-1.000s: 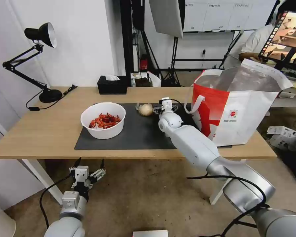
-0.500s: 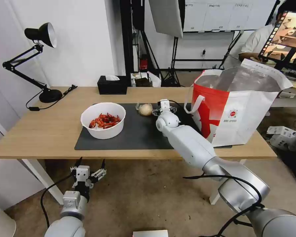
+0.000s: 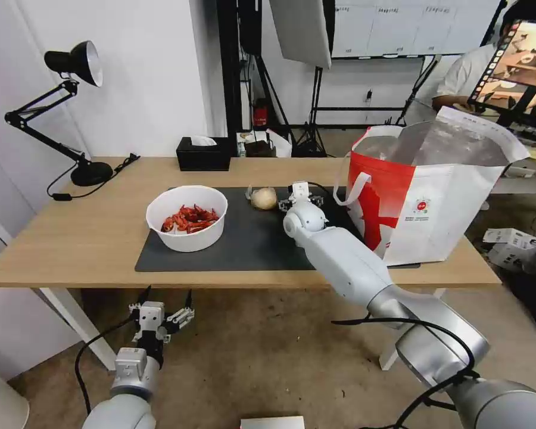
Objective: Pick up the trash from the table and place it into the takeout bag.
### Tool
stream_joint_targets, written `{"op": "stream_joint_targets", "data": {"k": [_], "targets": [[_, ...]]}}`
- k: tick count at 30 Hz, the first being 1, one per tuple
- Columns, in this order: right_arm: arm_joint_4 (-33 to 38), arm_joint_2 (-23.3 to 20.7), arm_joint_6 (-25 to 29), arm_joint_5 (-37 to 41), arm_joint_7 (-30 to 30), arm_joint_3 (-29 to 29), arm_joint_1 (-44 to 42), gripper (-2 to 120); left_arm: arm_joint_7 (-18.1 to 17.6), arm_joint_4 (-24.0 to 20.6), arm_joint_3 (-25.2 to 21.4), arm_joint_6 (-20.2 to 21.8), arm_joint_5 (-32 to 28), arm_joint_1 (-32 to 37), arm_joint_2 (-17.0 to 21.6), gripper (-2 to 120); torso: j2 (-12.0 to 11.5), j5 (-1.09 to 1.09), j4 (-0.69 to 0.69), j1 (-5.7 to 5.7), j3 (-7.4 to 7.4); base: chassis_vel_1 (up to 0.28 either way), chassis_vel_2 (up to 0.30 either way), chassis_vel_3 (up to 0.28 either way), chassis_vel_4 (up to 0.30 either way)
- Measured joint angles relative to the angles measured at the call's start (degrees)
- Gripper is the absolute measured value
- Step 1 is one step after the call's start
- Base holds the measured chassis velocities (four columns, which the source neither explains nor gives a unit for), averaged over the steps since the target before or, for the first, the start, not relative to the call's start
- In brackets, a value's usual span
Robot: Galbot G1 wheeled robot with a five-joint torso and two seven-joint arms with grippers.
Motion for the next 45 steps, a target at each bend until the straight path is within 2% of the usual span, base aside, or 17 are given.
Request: {"op": "stream_joint_targets", "data": {"k": [1, 4, 5, 8, 9, 12, 16, 24, 26, 32, 35, 36, 38, 39, 42, 43, 45], "targets": [[0.0, 0.0, 0.0, 0.0, 0.0, 0.0, 0.0, 90, 0.0, 0.0, 0.0, 0.0, 0.0, 0.0, 0.0, 100, 0.0, 0.0, 0.0, 0.0, 0.0, 0.0, 0.0, 0.0, 0.0], [0.8, -0.2, 0.6, 0.4, 0.0, 0.0, -0.7, 75, 0.0, 0.0, 0.2, 0.0, 0.0, 0.0, 0.1, 100, 0.0, 0.0, 0.01, 0.0, 0.0, 0.0, 0.0, 0.0, 0.0], [0.8, -0.2, 0.6, 0.4, 0.0, 0.0, -0.7, 75, 0.0, 0.0, 0.2, 0.0, 0.0, 0.0, 0.1, 100, 0.0, 0.0, 0.01, 0.0, 0.0, 0.0, 0.0, 0.0, 0.0], [1.8, -0.5, 0.7, 1.0, 0.1, 0.0, -1.4, 61, 0.0, 0.0, 0.6, 0.1, 0.0, -0.1, 0.2, 100, 0.0, 0.0, 0.01, 0.0, -0.01, 0.0, 0.0, 0.0, 0.0], [1.8, -0.5, 0.7, 1.0, 0.1, 0.0, -1.4, 61, 0.0, 0.0, 0.6, 0.1, 0.0, -0.1, 0.2, 100, 0.0, 0.0, 0.01, 0.0, -0.01, 0.0, 0.0, 0.0, 0.0], [2.6, -1.0, 0.8, 1.2, 0.1, 0.0, -1.9, 44, 0.0, 0.1, 0.9, 0.1, 0.0, -0.2, 0.2, 100, 0.0, 0.0, 0.01, -0.01, -0.01, 0.0, 0.0, 0.0, 0.0], [2.9, -1.1, 0.9, 1.3, 0.1, 0.0, -2.1, 36, 0.0, 0.2, 1.1, 0.1, 0.0, -0.2, 0.3, 100, 0.0, 0.0, 0.01, -0.01, -0.01, 0.0, 0.0, 0.0, 0.0], [4.9, -1.5, 2.9, 1.6, 0.5, 0.1, -3.4, 3, -0.1, 0.6, 1.9, 0.1, 0.0, -0.4, 0.1, 100, 0.0, 0.0, 0.0, 0.0, 0.01, 0.0, 0.0, 0.0, 0.0], [6.0, -1.9, 4.2, 1.0, 0.5, 0.4, -4.0, 0, -0.1, 0.6, 2.0, 0.1, 0.0, -0.5, 0.1, 100, 0.0, 0.0, 0.0, 0.0, 0.01, 0.0, 0.0, 0.0, 0.0], [11.6, -4.2, 8.0, -2.6, 0.4, 1.1, -6.3, 0, -0.1, 0.6, 2.2, 0.2, 0.1, -0.5, 0.1, 100, 0.0, 0.01, 0.0, 0.0, 0.01, 0.0, 0.0, 0.0, 0.0], [18.9, -7.6, 9.9, -5.5, 0.5, 1.2, -8.6, 0, -0.1, 0.7, 2.3, 0.2, 0.2, -0.5, 0.0, 100, 0.0, 0.01, -0.01, 0.0, 0.01, 0.0, 0.0, 0.0, 0.0], [18.9, -7.6, 9.9, -5.5, 0.5, 1.2, -8.6, 0, -0.1, 0.7, 2.3, 0.2, 0.2, -0.5, 0.0, 100, 0.0, 0.01, -0.01, 0.0, 0.01, 0.0, 0.0, 0.0, 0.0], [25.9, -10.6, 10.9, -6.8, 0.6, 1.4, -10.6, 0, -0.2, 0.5, 2.3, 0.2, 0.2, -0.4, -0.2, 100, 0.0, 0.01, -0.01, 0.0, 0.0, 0.0, 0.0, 0.0, 0.0], [25.9, -10.6, 10.9, -6.8, 0.6, 1.4, -10.6, 0, -0.2, 0.5, 2.3, 0.2, 0.2, -0.4, -0.2, 100, 0.0, 0.01, -0.01, 0.0, 0.0, 0.0, 0.0, 0.0, 0.0], [33.8, -13.5, 12.1, -7.5, 0.6, 2.4, -13.7, 0, -0.2, 0.3, 2.2, 0.2, 0.2, -0.1, -0.2, 100, 0.0, 0.0, 0.0, 0.0, 0.0, 0.0, 0.0, 0.0, 0.0], [33.8, -13.5, 12.1, -7.5, 0.6, 2.4, -13.7, 0, -0.2, 0.3, 2.2, 0.2, 0.2, -0.1, -0.2, 100, 0.0, 0.0, 0.0, 0.0, 0.0, 0.0, 0.0, 0.0, 0.0], [40.5, -15.6, 14.1, -8.9, -1.2, 4.4, -17.7, 0, -0.3, 0.1, 1.9, 0.1, 0.2, 0.2, -0.1, 100, 0.0, 0.01, 0.0, 0.0, 0.0, 0.0, 0.0, 0.0, 0.0]]}}
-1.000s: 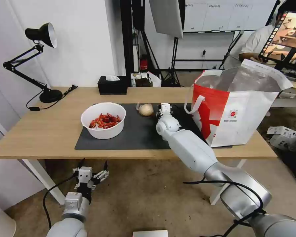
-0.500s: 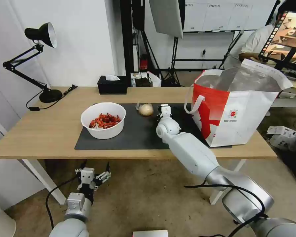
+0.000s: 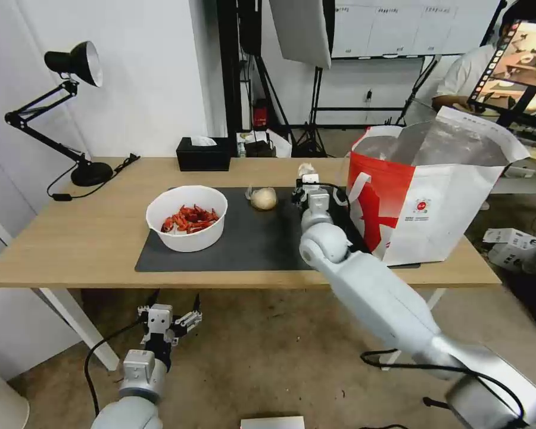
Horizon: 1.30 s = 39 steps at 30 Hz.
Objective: Pick up the trash from the table and place it into the takeout bag.
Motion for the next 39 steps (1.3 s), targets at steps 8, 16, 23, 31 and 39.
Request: {"op": "stream_joint_targets", "data": {"k": [8, 16, 23, 31, 39], "targets": [[9.1, -3.2, 7.1, -7.2, -8.7, 6.7, -7.8, 0, -0.1, -0.1, -0.5, -0.2, 0.1, 0.4, 0.0, 100, 0.0, 0.0, 0.0, 0.0, 0.0, 0.0, 0.0, 0.0, 0.0], [13.0, -8.0, 9.3, -6.4, -8.1, 12.1, -4.6, 0, -0.2, -0.1, 0.0, -0.3, 0.2, 0.2, 0.1, 100, 0.0, -0.02, 0.0, 0.0, 0.0, 0.0, 0.0, 0.0, 0.0], [12.8, -16.6, -4.7, 2.1, 1.3, 14.1, 1.6, 0, -0.2, -0.4, 0.1, -0.3, 0.2, 0.1, 0.1, 100, 0.0, 0.0, 0.0, 0.0, 0.0, 0.0, 0.0, 0.0, 0.0], [12.9, -22.4, -16.0, 11.6, 7.7, 16.2, 3.3, 0, -0.2, -0.6, 0.8, -0.3, 0.2, 0.2, 0.1, 100, 0.0, 0.0, 0.0, 0.0, 0.0, 0.0, 0.0, 0.0, 0.0], [13.1, -23.8, -17.9, 16.0, 8.4, 16.8, 2.0, 17, -0.1, -0.9, 0.9, -0.3, 0.0, 0.2, 0.4, 100, 0.0, -0.01, 0.01, 0.0, 0.0, 0.0, 0.0, 0.0, 0.0]]}}
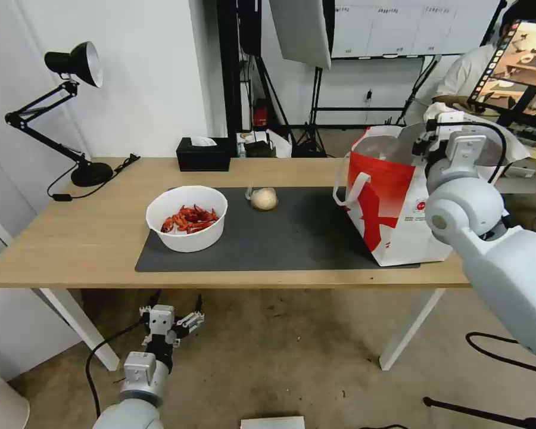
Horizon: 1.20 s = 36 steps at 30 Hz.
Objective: Pick up the trash from the table and place it into the takeout bag.
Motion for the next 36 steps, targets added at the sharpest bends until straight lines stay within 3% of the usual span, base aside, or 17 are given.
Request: {"op": "stream_joint_targets", "data": {"k": [14, 20, 27, 29, 31, 33, 35, 36], "targets": [[-0.3, -0.9, -1.0, 4.5, 0.4, -0.3, 0.7, 67, 0.4, 0.0, 0.1, 0.0, -0.5, -1.0, 0.6, 100, 0.0, 0.0, 0.0, 0.0, 0.0, 0.0, 0.0, 0.0, 0.0], [-0.2, -1.8, -5.6, 5.4, -1.5, -1.0, 2.3, 92, 0.3, -0.1, 0.1, 0.0, -0.5, -0.8, 0.3, 100, 0.0, 0.0, 0.0, 0.0, 0.0, 0.0, 0.0, 0.0, 0.0], [-0.1, -4.1, -11.6, 0.1, -10.1, -1.2, 4.1, 100, 0.2, -0.4, 0.1, 0.0, -0.2, -0.5, -0.3, 100, 0.0, 0.0, 0.0, 0.0, 0.0, 0.0, 0.0, 0.0, 0.0], [-0.1, -4.5, -12.0, -1.2, -11.6, -1.3, 4.4, 100, 0.2, -0.4, 0.1, 0.0, -0.1, -0.5, -0.4, 100, 0.0, 0.0, 0.0, 0.0, 0.0, 0.0, 0.0, 0.0, 0.0], [-0.4, -6.4, -12.3, -6.7, -17.7, -2.0, 5.1, 100, 0.2, -0.5, 0.1, 0.0, -0.1, -0.4, -0.5, 100, 0.0, 0.0, 0.0, 0.0, 0.0, 0.0, 0.0, 0.0, 0.0], [-0.5, -6.8, -12.3, -7.5, -18.8, -2.1, 5.3, 100, 0.2, -0.6, 0.1, 0.0, -0.1, -0.3, -0.5, 100, 0.0, 0.0, 0.0, 0.0, 0.0, 0.0, 0.0, 0.0, 0.0], [-1.4, -8.6, -12.4, -11.8, -25.3, -3.1, 6.4, 100, 0.2, -0.6, 0.1, -0.1, 0.0, -0.3, -0.6, 100, 0.0, 0.0, -0.01, 0.0, 0.0, 0.0, 0.0, 0.0, 0.0], [-1.4, -8.6, -12.4, -11.8, -25.3, -3.1, 6.4, 100, 0.2, -0.6, 0.1, -0.1, 0.0, -0.3, -0.6, 100, 0.0, 0.0, -0.01, 0.0, 0.0, 0.0, 0.0, 0.0, 0.0]]}}
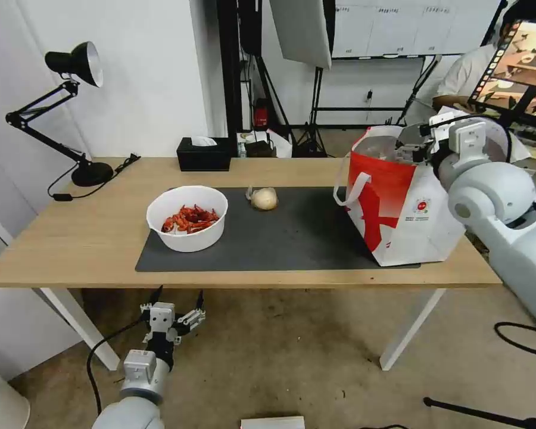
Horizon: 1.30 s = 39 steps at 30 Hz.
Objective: Pick up the trash from the table and place it into the takeout bag.
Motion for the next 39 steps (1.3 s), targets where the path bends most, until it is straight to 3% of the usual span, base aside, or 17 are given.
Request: {"op": "stream_joint_targets", "data": {"k": [3, 12, 15, 19, 23, 30, 34, 36, 37, 38, 39], "targets": [[-1.4, -0.9, 0.0, -5.6, -6.8, -0.5, 0.8, 100, 0.0, 0.0, 0.1, 0.0, 0.1, 0.0, -0.4, 100, 0.0, 0.0, 0.0, 0.0, 0.0, 0.0, 0.0, 0.0, 0.0], [-2.5, -1.3, 1.4, -15.5, -18.2, -0.4, 0.4, 100, 0.0, 0.0, 0.0, -0.1, 0.2, 0.0, -0.5, 100, 0.0, 0.0, 0.01, 0.0, 0.0, 0.0, 0.0, 0.0, 0.0], [-3.8, -2.1, 4.0, -22.0, -28.0, 0.2, 0.4, 100, 0.0, 0.0, 0.0, -0.1, 0.2, -0.1, -0.5, 100, 0.0, 0.0, 0.01, 0.0, 0.0, 0.0, 0.0, 0.0, 0.0], [-5.8, -2.6, 8.7, -25.3, -34.0, 1.0, 0.6, 100, 0.0, 0.0, 0.2, -0.1, 0.3, -0.3, -0.7, 100, 0.0, 0.0, 0.0, 0.0, 0.0, 0.0, 0.0, 0.0, 0.0], [-6.7, -3.1, 10.7, -25.5, -35.9, 1.6, 0.8, 100, 0.0, 0.2, 0.4, -0.1, 0.4, -0.4, -0.9, 100, 0.0, 0.0, 0.01, 0.0, 0.0, 0.0, 0.0, 0.0, 0.0], [-6.8, -3.4, 11.0, -25.0, -35.5, 1.9, 0.8, 100, 0.0, 0.3, 0.5, -0.1, 0.6, -0.7, -1.0, 100, 0.0, 0.0, 0.0, 0.0, 0.0, 0.0, 0.0, 0.0, 0.0], [-6.0, -3.3, 10.8, -20.9, -31.0, 2.0, 0.2, 100, 0.0, 0.2, 0.5, -0.1, 0.6, -0.7, -0.9, 100, 0.0, 0.0, 0.0, 0.0, 0.0, 0.0, 0.0, 0.0, 0.0], [-4.5, -2.7, 10.5, -10.7, -21.4, 2.0, -0.8, 100, 0.0, -0.1, 0.5, -0.1, 0.5, -0.7, -0.9, 100, 0.0, -0.01, 0.0, 0.0, 0.0, 0.0, 0.0, 0.0, 0.0], [-3.4, -1.9, 11.1, -3.2, -13.6, 2.0, -1.4, 100, 0.0, -0.2, 0.5, -0.1, 0.5, -0.8, -0.8, 100, 0.0, -0.02, -0.01, 0.0, 0.0, 0.0, 0.0, 0.0, 0.0], [-3.4, -1.9, 11.1, -3.2, -13.6, 2.0, -1.4, 100, 0.0, -0.2, 0.5, -0.1, 0.5, -0.8, -0.8, 100, 0.0, -0.02, -0.01, 0.0, 0.0, 0.0, 0.0, 0.0, 0.0], [-2.3, -0.8, 12.8, 4.3, -6.6, 1.9, -2.1, 100, 0.0, -0.4, 0.4, -0.1, 0.4, -0.8, -0.8, 100, 0.0, -0.01, 0.0, 0.0, 0.0, 0.0, 0.0, 0.0, 0.0]]}}
